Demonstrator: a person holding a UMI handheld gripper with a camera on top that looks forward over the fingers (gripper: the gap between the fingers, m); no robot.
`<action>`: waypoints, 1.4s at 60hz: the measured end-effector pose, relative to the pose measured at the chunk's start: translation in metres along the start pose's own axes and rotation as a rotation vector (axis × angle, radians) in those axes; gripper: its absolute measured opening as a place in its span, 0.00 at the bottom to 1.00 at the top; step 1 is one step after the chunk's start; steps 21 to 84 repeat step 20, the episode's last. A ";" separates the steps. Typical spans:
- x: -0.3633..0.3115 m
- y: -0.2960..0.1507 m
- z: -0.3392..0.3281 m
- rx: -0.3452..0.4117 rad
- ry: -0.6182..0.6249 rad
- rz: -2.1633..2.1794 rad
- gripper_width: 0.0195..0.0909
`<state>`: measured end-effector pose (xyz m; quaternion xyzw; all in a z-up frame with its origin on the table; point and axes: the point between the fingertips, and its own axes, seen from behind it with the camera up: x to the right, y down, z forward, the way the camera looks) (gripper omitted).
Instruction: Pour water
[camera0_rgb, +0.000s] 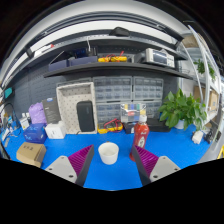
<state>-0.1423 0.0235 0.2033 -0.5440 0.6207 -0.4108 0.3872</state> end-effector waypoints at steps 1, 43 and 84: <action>-0.002 -0.001 -0.002 -0.001 -0.002 -0.005 0.83; -0.028 -0.005 -0.019 -0.019 -0.040 -0.060 0.84; -0.028 -0.005 -0.019 -0.019 -0.040 -0.060 0.84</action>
